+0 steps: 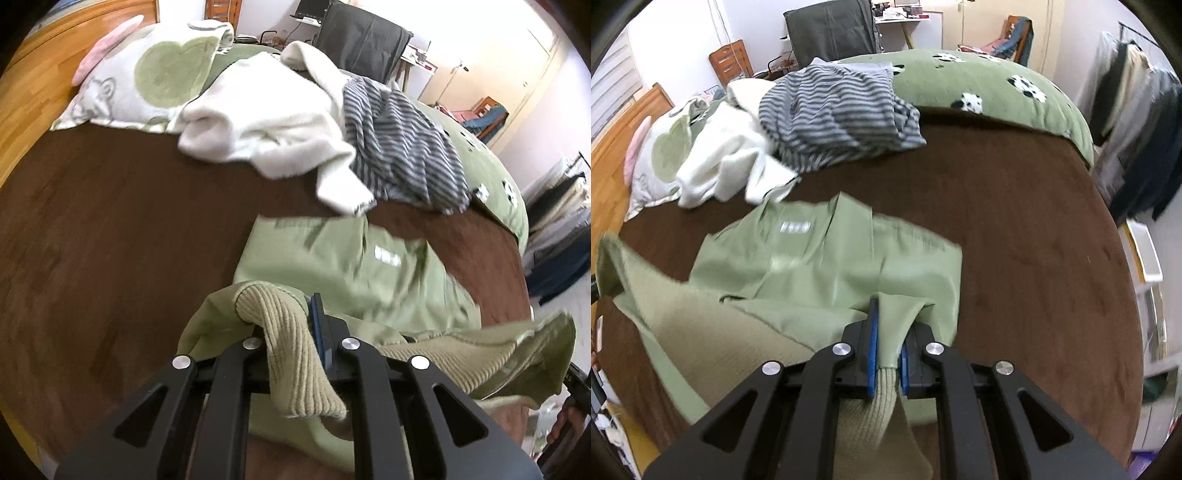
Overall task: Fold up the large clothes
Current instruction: 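Lift the hem with both tools and fold it over toward the collar, then open the right tool, then the left tool, releasing the hem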
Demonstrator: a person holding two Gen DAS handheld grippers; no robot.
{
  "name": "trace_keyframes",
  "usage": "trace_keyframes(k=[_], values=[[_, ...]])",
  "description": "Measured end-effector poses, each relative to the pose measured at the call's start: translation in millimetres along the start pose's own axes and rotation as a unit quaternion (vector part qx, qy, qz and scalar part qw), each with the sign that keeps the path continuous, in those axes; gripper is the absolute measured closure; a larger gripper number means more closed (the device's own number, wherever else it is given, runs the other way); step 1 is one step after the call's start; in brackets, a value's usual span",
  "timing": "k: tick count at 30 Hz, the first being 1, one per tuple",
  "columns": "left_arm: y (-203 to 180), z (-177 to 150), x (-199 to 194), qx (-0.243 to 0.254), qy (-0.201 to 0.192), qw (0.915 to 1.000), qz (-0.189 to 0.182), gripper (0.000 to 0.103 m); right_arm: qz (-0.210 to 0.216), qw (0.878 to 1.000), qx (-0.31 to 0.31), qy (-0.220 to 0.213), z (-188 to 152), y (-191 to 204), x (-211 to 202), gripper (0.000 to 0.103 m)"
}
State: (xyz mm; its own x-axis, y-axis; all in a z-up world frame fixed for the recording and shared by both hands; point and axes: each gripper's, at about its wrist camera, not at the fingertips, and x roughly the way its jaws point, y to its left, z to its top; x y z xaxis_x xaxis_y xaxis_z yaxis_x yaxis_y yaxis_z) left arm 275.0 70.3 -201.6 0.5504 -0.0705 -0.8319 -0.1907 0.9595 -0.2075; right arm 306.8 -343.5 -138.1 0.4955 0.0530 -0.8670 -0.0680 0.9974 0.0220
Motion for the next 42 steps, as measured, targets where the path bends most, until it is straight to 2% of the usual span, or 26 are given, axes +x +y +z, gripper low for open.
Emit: trace_keyframes(k=[4, 6, 8, 10, 15, 21, 25, 28, 29, 30, 31, 32, 33, 34, 36, 38, 42], values=[[-14.2, 41.8, 58.2, 0.011, 0.002, 0.9999, 0.006, 0.089, -0.009, 1.0, 0.015, 0.007, 46.0, -9.7, 62.8, 0.094], [-17.5, 60.4, 96.1, 0.019, 0.008, 0.9996, 0.019, 0.089, -0.016, 1.0, 0.02, 0.014, 60.1, -16.5, 92.2, 0.094], [-13.0, 73.6, 126.3, 0.005, 0.016, 0.9997, 0.018, 0.089, -0.014, 0.999, 0.028, 0.027, 70.6, -26.9, 125.7, 0.094], [-11.3, 84.0, 159.7, 0.0, 0.028, 0.9994, 0.021, 0.089, -0.015, 0.999, 0.022, 0.04, 77.9, -30.8, 157.4, 0.094], [-10.5, 89.1, 215.7, 0.007, 0.05, 0.9981, 0.035, 0.089, -0.013, 0.998, 0.023, 0.061, 86.0, -35.1, 206.2, 0.094], [-6.2, 82.8, 252.9, 0.024, 0.071, 0.9961, 0.046, 0.088, -0.01, 0.997, 0.018, 0.076, 85.7, -32.0, 240.5, 0.093], [-7.2, 81.1, 251.1, 0.027, 0.071, 0.9962, 0.044, 0.085, 0.003, 0.996, 0.038, 0.08, 85.6, -37.4, 239.1, 0.092], [-6.9, 84.8, 243.9, 0.015, 0.074, 0.9966, 0.034, 0.081, 0.013, 0.995, 0.051, 0.084, 89.5, -41.0, 230.9, 0.086], [-5.7, 87.7, 238.2, 0.014, 0.073, 0.9968, 0.029, 0.079, 0.021, 0.995, 0.057, 0.08, 91.8, -42.3, 224.8, 0.082], [-6.0, 89.3, 233.6, 0.014, 0.073, 0.9969, 0.027, 0.078, 0.026, 0.995, 0.062, 0.075, 94.2, -43.3, 217.7, 0.068], [-6.9, 91.4, 229.0, 0.017, 0.072, 0.997, 0.024, 0.075, 0.006, 0.996, 0.061, 0.064, 97.4, -43.3, 209.3, 0.052], [-10.2, 92.9, 222.7, 0.03, 0.07, 0.9968, 0.023, 0.074, -0.021, 0.997, 0.057, 0.046, 99.2, -43.7, 199.1, 0.018], [-12.6, 94.0, 219.9, 0.045, 0.071, 0.9961, 0.026, 0.073, -0.046, 0.998, 0.048, 0.012, 102.0, -44.1, 183.5, 0.011], [-14.4, 95.1, 217.9, 0.059, 0.074, 0.9951, 0.027, 0.072, -0.051, 0.998, 0.044, -0.004, 104.2, -45.7, 173.9, 0.011], [-15.4, 97.2, 211.1, 0.073, 0.078, 0.9939, 0.025, 0.07, -0.034, 0.998, 0.043, -0.021, 111.1, -50.8, 155.8, 0.011], [-9.4, 101.9, 205.9, 0.064, 0.083, 0.9944, 0.012, 0.067, -0.015, 0.999, 0.028, -0.028, 114.8, -50.4, 146.0, 0.011], [-3.9, 107.5, 198.8, 0.049, 0.085, 0.9952, -0.008, 0.061, 0.003, 0.998, -0.04, -0.037, 117.6, -35.5, 133.2, 0.011]])
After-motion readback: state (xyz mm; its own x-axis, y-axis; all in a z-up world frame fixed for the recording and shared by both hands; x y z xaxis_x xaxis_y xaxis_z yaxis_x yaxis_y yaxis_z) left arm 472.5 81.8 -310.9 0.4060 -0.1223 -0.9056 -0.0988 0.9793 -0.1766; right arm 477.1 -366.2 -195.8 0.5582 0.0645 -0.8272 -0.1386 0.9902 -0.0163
